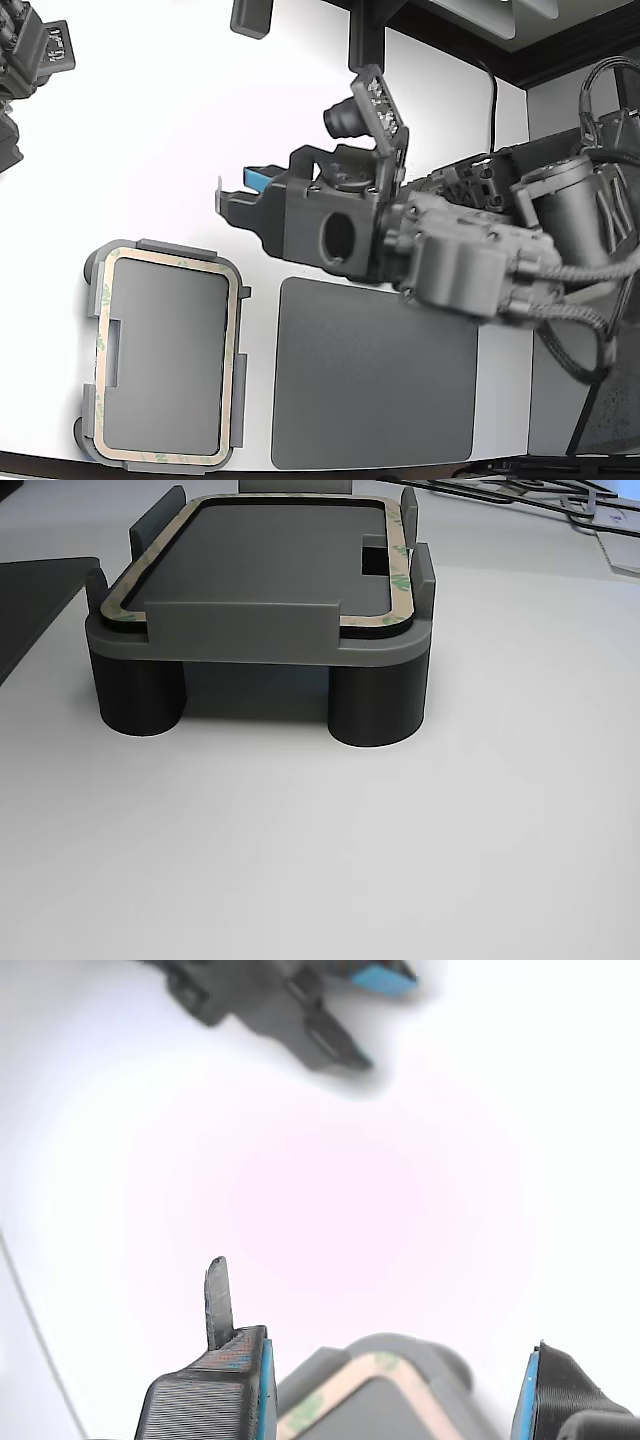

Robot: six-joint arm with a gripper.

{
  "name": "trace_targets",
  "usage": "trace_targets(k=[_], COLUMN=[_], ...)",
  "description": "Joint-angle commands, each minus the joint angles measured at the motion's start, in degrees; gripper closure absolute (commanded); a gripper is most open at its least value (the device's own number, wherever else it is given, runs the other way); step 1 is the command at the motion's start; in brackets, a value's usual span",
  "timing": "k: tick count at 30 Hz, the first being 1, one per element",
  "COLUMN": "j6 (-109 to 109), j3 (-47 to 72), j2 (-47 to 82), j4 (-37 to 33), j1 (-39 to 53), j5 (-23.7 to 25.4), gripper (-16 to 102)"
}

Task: Move top rectangular frame to the holder.

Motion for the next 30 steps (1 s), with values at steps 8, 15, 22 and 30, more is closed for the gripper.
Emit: trace_targets(k=[8, 15, 22, 30], j6=[-45.8, -55.4, -57.1, -55.0], j3=[16.5, 33.8, 45.6, 46.4], j2=[28.1, 42.6, 54.1, 54.8], j4=[0.4, -5.9, -5.4, -5.2], j1=[-16.6, -22.1, -23.1, -26.5], j5=[-16.8, -21.2, -24.3, -23.6], gripper=[-14, -14, -14, -14])
